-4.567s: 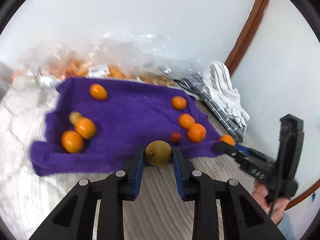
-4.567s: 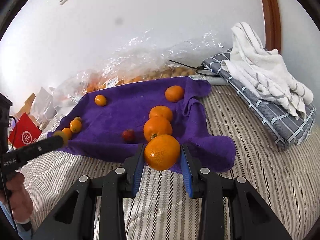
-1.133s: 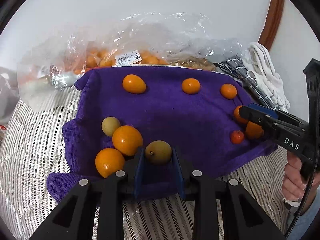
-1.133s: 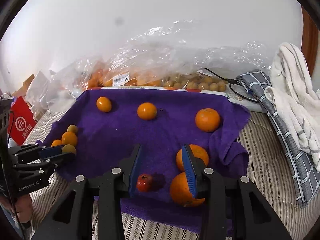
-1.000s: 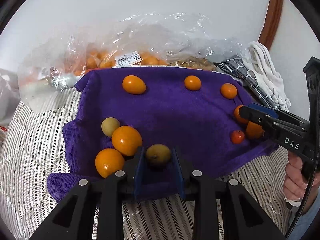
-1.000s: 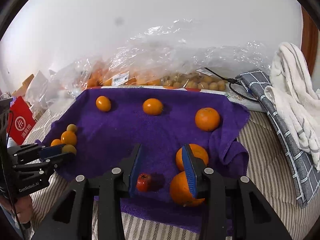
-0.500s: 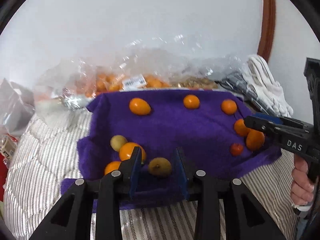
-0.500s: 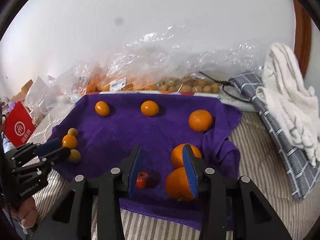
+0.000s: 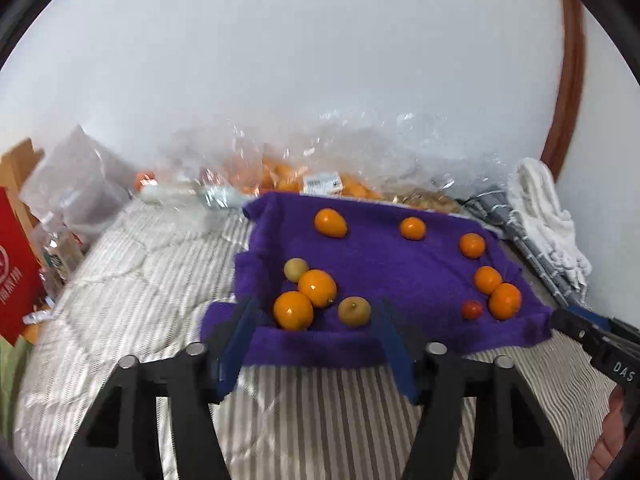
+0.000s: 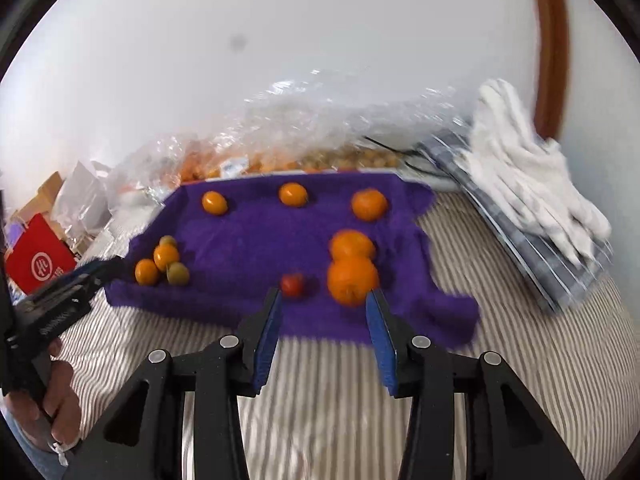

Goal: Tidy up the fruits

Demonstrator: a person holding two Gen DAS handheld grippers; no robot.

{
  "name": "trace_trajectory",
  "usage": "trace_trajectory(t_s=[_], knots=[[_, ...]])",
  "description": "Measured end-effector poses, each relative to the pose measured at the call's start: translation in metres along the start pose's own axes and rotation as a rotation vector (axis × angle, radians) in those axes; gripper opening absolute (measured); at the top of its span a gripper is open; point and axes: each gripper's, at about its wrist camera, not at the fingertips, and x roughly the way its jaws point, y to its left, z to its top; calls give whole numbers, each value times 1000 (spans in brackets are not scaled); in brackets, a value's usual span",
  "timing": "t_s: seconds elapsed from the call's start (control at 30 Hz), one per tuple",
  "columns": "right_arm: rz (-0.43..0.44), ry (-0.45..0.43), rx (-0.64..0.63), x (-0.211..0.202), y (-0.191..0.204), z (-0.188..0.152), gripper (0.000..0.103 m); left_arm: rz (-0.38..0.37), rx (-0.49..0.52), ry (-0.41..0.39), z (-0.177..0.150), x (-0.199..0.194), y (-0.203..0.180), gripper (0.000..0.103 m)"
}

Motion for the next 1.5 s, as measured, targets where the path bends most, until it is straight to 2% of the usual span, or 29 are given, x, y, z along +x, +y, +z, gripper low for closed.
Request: trace_trajectory(t_s=[0.07, 0.17, 0.3, 0.43, 0.5, 0.63, 0.9, 1.5], knots=[[4, -4, 22, -16, -6, -13, 46, 37, 9, -45, -5, -27, -4, 61], [20, -4, 58, -40, -13, -27, 56, 76, 43, -73, -8, -56, -13, 66], [-22, -53, 63, -77, -12, -40, 81, 39, 61, -82, -17, -100, -26, 72], [-52, -136, 0, -116, -2, -48, 95, 43, 37, -126, -23, -133, -33, 74], [-77, -167, -32, -133, 2, -52, 96, 47, 36, -135, -24, -143, -36, 74], [-98, -193, -41, -156, 0, -56, 97, 120, 87, -173, -27, -157, -50, 74], [-109, -221, -13, -182, -13, -67, 97, 138, 102, -214, -31, -177, -66, 74], [-140, -231, -5, -190, -15, -75, 97, 99, 101, -180, -42, -179, -76, 74]])
